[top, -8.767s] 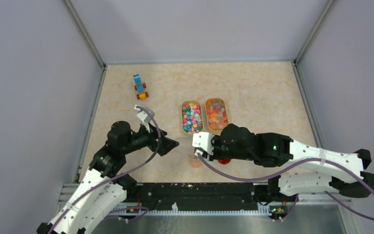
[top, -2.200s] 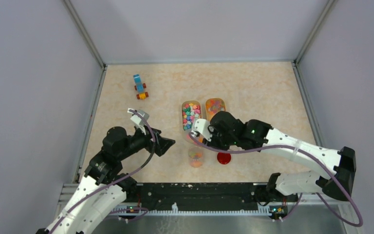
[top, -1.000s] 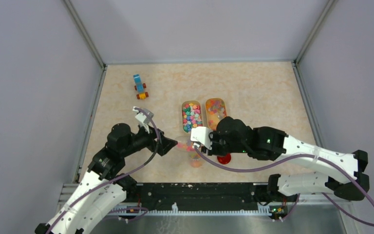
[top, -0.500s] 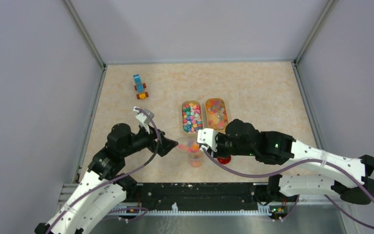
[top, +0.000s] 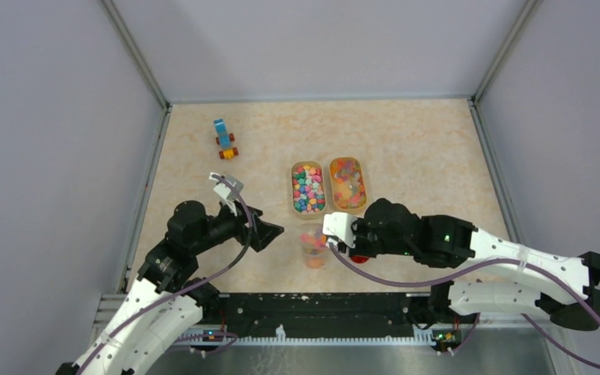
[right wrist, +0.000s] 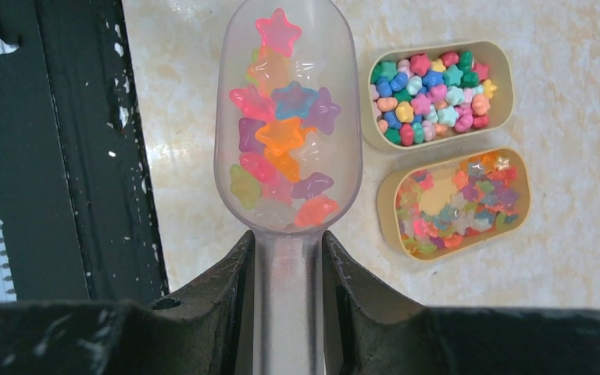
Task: Pack the candies
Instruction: Place the fake candies in the packing bottle, then scoop the fake candies from the storage box.
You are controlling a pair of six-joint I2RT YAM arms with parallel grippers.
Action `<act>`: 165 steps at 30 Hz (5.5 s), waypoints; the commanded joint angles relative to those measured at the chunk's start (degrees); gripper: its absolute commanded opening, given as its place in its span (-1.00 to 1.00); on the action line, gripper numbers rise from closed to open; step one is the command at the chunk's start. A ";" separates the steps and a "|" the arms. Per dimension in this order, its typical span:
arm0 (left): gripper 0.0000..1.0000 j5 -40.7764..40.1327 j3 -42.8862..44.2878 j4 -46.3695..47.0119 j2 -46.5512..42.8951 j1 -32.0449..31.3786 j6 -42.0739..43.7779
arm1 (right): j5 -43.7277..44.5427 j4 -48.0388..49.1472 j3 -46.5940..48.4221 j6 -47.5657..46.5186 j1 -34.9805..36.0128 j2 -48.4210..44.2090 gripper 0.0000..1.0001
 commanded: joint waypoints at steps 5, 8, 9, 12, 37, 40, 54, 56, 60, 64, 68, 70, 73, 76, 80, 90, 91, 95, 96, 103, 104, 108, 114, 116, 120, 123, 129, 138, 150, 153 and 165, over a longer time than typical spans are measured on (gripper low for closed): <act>0.97 -0.45 0.08 1.83 -1.23 -0.12 0.23 | 1.34 -6.99 1.68 1.56 -0.16 -2.71 -1.00; 0.97 -0.53 0.06 1.83 -1.19 -0.13 0.22 | 0.94 -8.74 1.78 1.98 -0.29 -2.77 -1.00; 0.97 -0.48 0.05 1.84 -1.23 -0.11 0.26 | 1.08 -9.21 1.77 2.07 -0.34 -2.74 -1.00; 0.97 -0.54 0.05 1.85 -1.28 -0.13 0.22 | 1.18 -10.51 1.75 2.44 -0.35 -2.43 -1.00; 0.97 -0.25 0.09 1.88 -1.79 -0.12 0.30 | 4.77 -22.19 11.93 3.24 -0.35 8.97 -1.00; 0.97 -0.24 0.05 1.99 -1.78 -0.13 0.30 | 5.08 -23.40 13.15 3.26 -0.33 9.99 -1.00; 0.97 -0.28 0.09 1.89 -1.83 -0.12 0.30 | 7.21 -29.67 20.36 3.14 0.97 16.02 -1.00; 0.97 -0.17 0.05 1.91 -1.88 -0.11 0.30 | 7.83 -30.53 21.39 3.17 1.08 16.92 -1.00; 0.97 -0.18 0.03 1.91 -2.02 -0.13 0.31 | 9.29 -32.30 23.28 3.76 1.86 18.66 -1.00; 0.97 -0.11 0.05 1.84 -2.03 -0.12 0.34 | 11.44 -34.38 25.27 5.01 3.42 21.04 -1.00; 0.97 -0.16 0.02 1.90 -2.12 -0.12 0.31 | 14.32 -36.07 27.42 6.29 4.27 22.90 -1.00; 0.97 -0.15 0.06 1.86 -2.16 -0.08 0.30 | 16.22 -36.60 28.51 7.51 4.33 23.50 -1.00; 0.97 -0.08 0.05 1.85 -2.27 -0.12 0.30 | 17.91 -36.09 30.18 8.68 4.23 23.80 -1.00; 0.97 -0.06 0.04 1.84 -2.40 -0.12 0.31 | 18.86 -34.84 31.55 10.76 2.96 23.94 -1.00; 0.98 -0.10 0.06 1.85 -2.56 -0.12 0.30 | 18.16 -33.25 32.41 13.87 -3.21 24.53 -1.00; 0.97 0.16 0.09 1.96 -2.87 -0.12 0.30 | 10.52 -32.77 34.12 27.55 -20.08 30.15 -1.00; 0.97 0.20 0.05 1.94 -2.90 -0.11 0.30 | 9.86 -32.53 33.91 28.47 -21.17 30.89 -1.00; 0.97 0.60 0.08 1.99 -3.16 -0.09 0.32 | 7.03 -30.52 32.48 30.88 -24.89 33.48 -1.00; 0.97 0.72 0.05 2.00 -3.29 -0.12 0.38 | 6.84 -30.30 32.51 31.59 -25.93 34.37 -1.00; 0.97 1.52 0.00 2.27 -4.10 -0.12 0.39 | 1.99 -28.33 33.92 35.32 -30.79 40.03 -1.00; 0.97 1.66 0.00 2.35 -4.20 -0.12 0.39 | 2.49 -29.07 34.59 35.77 -31.07 41.34 -1.00; 0.97 2.16 -0.08 2.49 -4.72 -0.13 0.39 | 3.39 -30.43 36.24 36.85 -31.71 45.76 -1.00; 0.97 2.84 -0.17 2.75 -5.95 -0.12 0.30 | 4.20 -31.00 37.65 38.13 -33.09 49.77 -1.00; 0.98 3.07 -0.26 2.79 -6.30 -0.14 0.30 | 4.60 -31.37 38.26 38.49 -33.26 50.92 -1.00; 0.98 3.22 -0.32 2.88 -7.02 -0.36 0.31 | 5.34 -31.87 39.39 39.29 -33.62 52.98 -1.00; 0.97 2.99 -0.26 2.94 -7.51 -0.96 0.30 | 6.59 -32.08 40.41 39.78 -33.82 54.58 -1.00; 0.97 2.88 -0.26 2.82 -8.10 -2.03 0.25 | 8.83 -32.41 42.35 40.54 -34.19 58.37 -1.00; 0.97 2.21 -0.18 2.54 -8.71 -3.23 0.12 | 10.94 -30.19 43.97 41.75 -35.03 61.91 -1.00; 0.97 1.52 -0.28 2.60 -8.47 -3.51 0.04 | 11.79 -24.67 43.63 41.91 -36.11 64.36 -1.00; 0.97 1.26 -0.26 2.50 -8.36 -3.48 0.04 | 11.70 -23.39 43.76 41.80 -36.32 64.96 -1.00; 0.97 0.78 -0.26 2.39 -7.51 -3.49 0.04 | 12.35 -19.46 41.80 40.87 -36.29 64.73 -1.00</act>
